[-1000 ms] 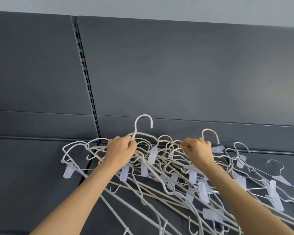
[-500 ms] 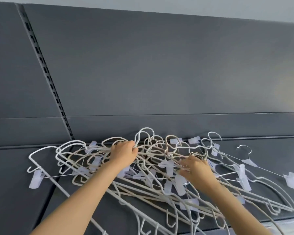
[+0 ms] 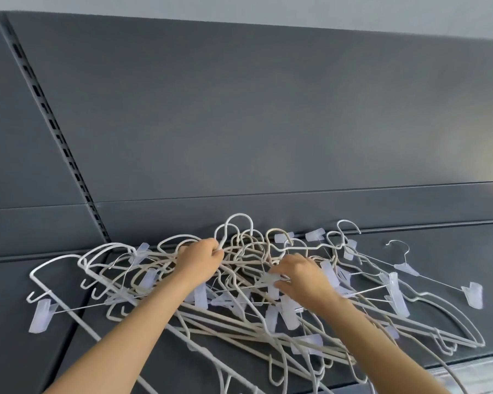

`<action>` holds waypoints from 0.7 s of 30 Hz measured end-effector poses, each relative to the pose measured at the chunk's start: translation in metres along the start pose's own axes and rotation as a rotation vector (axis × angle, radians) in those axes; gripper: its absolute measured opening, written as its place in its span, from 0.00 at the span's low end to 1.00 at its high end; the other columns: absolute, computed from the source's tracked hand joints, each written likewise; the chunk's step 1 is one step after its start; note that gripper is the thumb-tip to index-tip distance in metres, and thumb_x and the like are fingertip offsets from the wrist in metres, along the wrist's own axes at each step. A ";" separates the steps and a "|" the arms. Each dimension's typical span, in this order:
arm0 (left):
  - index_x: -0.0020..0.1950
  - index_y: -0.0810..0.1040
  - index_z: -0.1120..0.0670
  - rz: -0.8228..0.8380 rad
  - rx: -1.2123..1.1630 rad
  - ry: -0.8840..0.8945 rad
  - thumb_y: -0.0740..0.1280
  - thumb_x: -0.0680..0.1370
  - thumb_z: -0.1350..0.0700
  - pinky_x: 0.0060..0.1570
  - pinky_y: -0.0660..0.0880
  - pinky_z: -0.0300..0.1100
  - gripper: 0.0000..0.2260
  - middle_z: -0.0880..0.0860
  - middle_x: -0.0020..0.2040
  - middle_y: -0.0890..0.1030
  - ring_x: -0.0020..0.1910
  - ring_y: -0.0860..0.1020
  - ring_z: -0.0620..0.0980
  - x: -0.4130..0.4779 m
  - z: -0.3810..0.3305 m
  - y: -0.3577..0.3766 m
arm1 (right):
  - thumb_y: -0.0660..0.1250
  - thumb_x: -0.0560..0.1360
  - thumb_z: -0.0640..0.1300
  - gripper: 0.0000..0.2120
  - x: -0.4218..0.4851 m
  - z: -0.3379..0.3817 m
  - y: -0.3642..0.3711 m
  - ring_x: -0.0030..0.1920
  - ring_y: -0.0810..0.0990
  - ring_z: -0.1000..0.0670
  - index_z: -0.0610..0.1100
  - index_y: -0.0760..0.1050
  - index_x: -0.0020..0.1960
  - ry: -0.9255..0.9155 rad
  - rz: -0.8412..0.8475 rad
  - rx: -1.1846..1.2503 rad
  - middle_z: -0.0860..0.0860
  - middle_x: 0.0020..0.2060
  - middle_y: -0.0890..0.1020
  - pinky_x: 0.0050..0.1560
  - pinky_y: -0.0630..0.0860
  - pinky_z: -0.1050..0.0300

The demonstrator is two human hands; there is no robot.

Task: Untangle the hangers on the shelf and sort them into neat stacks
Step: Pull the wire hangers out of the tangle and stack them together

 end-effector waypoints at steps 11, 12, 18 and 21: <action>0.32 0.61 0.52 0.075 -0.040 -0.076 0.58 0.77 0.55 0.39 0.62 0.44 0.14 0.48 0.28 0.66 0.29 0.65 0.49 0.008 -0.003 -0.002 | 0.67 0.73 0.48 0.15 0.000 -0.008 -0.011 0.54 0.75 0.51 0.45 0.75 0.58 0.072 0.106 0.017 0.50 0.56 0.77 0.58 0.73 0.56; 0.32 0.60 0.52 0.086 -0.041 -0.078 0.58 0.77 0.55 0.39 0.62 0.44 0.14 0.48 0.28 0.65 0.29 0.64 0.50 0.008 -0.003 -0.001 | 0.67 0.72 0.50 0.17 0.001 -0.008 -0.012 0.55 0.74 0.51 0.46 0.75 0.59 0.078 0.118 0.008 0.50 0.57 0.77 0.59 0.72 0.56; 0.32 0.59 0.52 0.112 -0.023 -0.043 0.58 0.77 0.55 0.36 0.59 0.44 0.15 0.48 0.27 0.63 0.28 0.63 0.50 0.000 -0.009 0.000 | 0.66 0.73 0.47 0.16 -0.003 -0.007 -0.007 0.50 0.78 0.49 0.46 0.72 0.60 0.049 0.168 -0.059 0.50 0.49 0.82 0.53 0.72 0.59; 0.33 0.62 0.53 0.145 -0.041 -0.026 0.58 0.77 0.56 0.37 0.60 0.44 0.13 0.49 0.29 0.64 0.29 0.64 0.50 -0.005 -0.012 0.004 | 0.65 0.74 0.42 0.10 -0.005 -0.008 -0.008 0.46 0.78 0.50 0.46 0.78 0.55 -0.007 0.056 0.066 0.49 0.46 0.83 0.50 0.76 0.57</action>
Point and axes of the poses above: each hand's wrist, its own x-axis towards the middle knuckle, its own y-axis out of the palm, z = x × y, the point moved 3 cm from there along x, towards the middle knuckle
